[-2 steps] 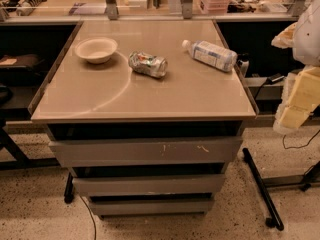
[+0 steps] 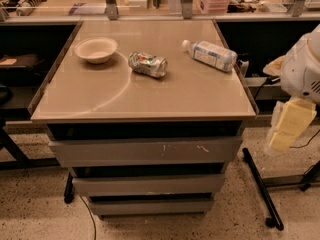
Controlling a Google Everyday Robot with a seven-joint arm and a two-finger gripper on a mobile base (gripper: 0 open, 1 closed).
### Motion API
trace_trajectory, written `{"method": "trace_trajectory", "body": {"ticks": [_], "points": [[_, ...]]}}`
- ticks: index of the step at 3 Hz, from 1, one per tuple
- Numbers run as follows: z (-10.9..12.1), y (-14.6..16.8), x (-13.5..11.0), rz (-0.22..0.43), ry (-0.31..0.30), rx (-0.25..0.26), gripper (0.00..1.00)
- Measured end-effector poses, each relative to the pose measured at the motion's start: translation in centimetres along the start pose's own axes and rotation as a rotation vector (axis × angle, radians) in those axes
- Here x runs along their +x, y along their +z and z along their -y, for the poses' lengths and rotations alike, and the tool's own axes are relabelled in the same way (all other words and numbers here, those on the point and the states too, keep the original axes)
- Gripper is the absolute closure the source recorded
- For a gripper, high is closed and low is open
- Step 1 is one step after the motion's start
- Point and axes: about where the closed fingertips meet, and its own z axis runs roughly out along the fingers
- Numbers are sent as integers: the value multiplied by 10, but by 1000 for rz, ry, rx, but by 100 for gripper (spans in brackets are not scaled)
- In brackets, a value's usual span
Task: Open middle drawer
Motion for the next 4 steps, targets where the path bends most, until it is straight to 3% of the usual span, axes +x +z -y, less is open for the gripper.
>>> {"method": "trace_trajectory", "body": {"ticks": [1,3,4], "points": [[-18,53,15,23,-8,-64,0],[-63,171,53,51,-87,-165,0],[-81,224,77,37,-91,-235,0]]}}
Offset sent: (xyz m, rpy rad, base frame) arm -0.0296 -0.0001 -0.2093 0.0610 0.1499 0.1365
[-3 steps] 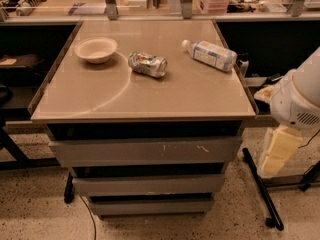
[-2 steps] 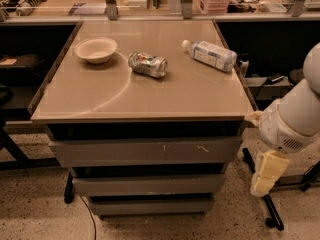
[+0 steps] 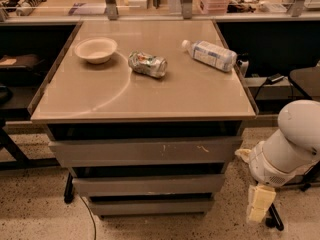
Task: Open middle drawer
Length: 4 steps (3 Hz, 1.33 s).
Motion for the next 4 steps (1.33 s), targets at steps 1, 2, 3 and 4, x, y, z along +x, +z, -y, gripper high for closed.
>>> {"method": "trace_trajectory", "body": {"ticks": [1,2,3,4], "points": [[0,0,0,0,0,0,0],[6,32,-1,38,-8,0,0],[16,93,5,84,-52,24,0],[30,140,12,141,-96,79,0]]}}
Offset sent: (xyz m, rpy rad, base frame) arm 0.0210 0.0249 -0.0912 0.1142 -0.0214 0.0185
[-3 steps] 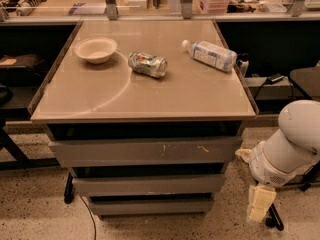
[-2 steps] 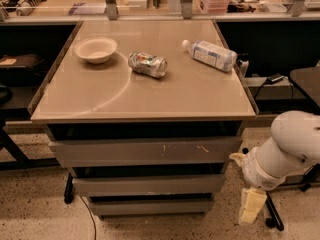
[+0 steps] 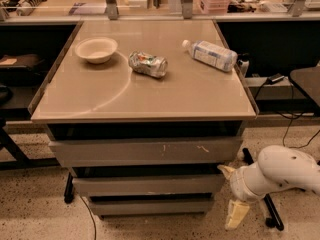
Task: Open middle drawer
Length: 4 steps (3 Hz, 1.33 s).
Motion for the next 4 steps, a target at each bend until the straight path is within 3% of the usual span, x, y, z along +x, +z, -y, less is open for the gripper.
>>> {"method": "trace_trajectory", "body": {"ticks": [1,2,4], "points": [[5,33,12,74,-18,33,0],[5,33,12,74,-18,33,0],[7,81,13,89,-61,57,0]]}}
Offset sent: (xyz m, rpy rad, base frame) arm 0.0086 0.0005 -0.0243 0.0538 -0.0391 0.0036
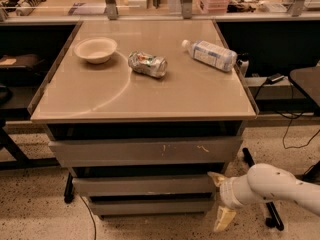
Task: Open middle drawer
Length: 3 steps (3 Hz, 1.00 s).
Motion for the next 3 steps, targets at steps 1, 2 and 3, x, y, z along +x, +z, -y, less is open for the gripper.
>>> {"method": "trace_trajectory", "body": {"ticks": [1,2,3], "points": [[15,37,2,22,-36,42,0],[30,60,-1,38,-71,71,0],[50,69,-9,41,-112,106,0]]}}
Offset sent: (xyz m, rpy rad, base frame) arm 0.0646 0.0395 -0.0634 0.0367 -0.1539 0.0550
